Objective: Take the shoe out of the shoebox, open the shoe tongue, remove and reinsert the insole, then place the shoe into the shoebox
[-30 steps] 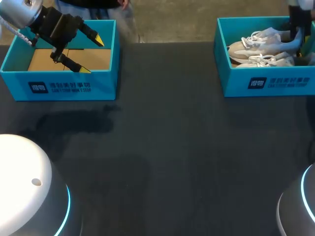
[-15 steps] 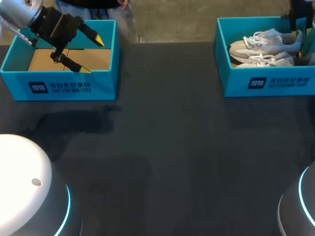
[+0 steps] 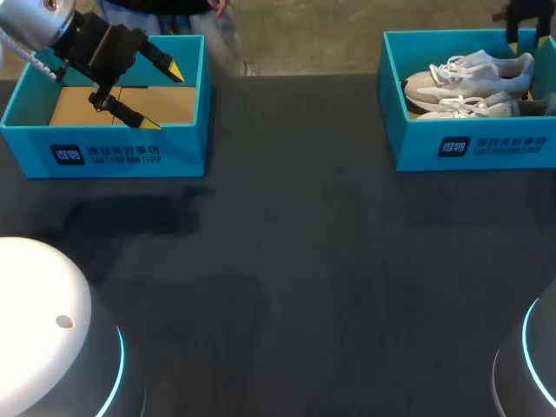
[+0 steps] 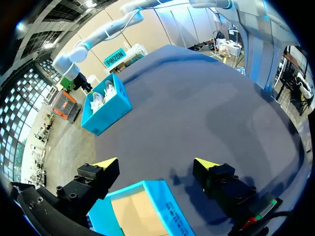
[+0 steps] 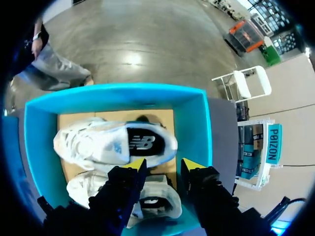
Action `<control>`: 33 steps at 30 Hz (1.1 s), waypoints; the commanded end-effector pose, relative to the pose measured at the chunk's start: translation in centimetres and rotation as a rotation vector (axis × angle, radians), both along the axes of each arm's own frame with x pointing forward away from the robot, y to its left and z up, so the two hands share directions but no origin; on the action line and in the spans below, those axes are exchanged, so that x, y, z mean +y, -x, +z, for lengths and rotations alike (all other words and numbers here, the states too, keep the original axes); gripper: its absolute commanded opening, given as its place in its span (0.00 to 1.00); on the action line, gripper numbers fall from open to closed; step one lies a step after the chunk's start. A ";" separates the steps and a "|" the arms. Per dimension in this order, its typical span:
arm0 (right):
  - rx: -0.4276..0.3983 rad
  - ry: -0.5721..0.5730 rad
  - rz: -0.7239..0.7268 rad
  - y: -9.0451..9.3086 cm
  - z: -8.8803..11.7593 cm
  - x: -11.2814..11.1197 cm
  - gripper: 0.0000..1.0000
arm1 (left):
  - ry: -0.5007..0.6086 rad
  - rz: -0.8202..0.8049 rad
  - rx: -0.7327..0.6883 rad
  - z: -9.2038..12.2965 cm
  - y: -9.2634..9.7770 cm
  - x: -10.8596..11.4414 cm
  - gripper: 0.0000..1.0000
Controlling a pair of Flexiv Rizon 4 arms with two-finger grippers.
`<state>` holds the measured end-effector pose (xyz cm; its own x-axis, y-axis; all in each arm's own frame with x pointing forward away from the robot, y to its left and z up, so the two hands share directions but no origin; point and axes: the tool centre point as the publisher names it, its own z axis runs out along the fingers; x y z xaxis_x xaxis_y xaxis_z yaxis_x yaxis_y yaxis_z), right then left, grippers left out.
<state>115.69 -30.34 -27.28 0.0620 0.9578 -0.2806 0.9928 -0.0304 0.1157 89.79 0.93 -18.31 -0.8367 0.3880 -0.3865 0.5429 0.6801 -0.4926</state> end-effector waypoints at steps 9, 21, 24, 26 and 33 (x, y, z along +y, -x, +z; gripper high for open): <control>-0.063 0.002 0.106 4.1 1.7 2.7 0.45 | -0.004 0.000 0.001 0.1 0.0 0.0 1.00; -0.059 -0.003 0.110 6.4 4.0 4.8 0.47 | -0.216 0.730 0.243 3.7 -3.1 -4.0 1.00; -0.054 0.006 0.101 7.4 4.4 5.1 0.47 | -0.251 0.899 0.276 3.4 -3.6 -4.2 1.00; -0.051 0.013 0.095 7.9 4.6 5.2 0.47 | -0.276 1.042 0.307 3.0 -4.0 -4.1 1.00; -0.040 0.008 0.097 10.0 5.4 5.9 0.51 | -0.294 1.382 0.335 2.5 -4.4 -3.9 1.00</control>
<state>107.00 -24.56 -22.39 -0.0197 0.9573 -0.2883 0.9883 0.0622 0.1390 94.50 -2.54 -15.77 -0.9665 -0.1857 -0.1773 -0.0886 0.8895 -0.4483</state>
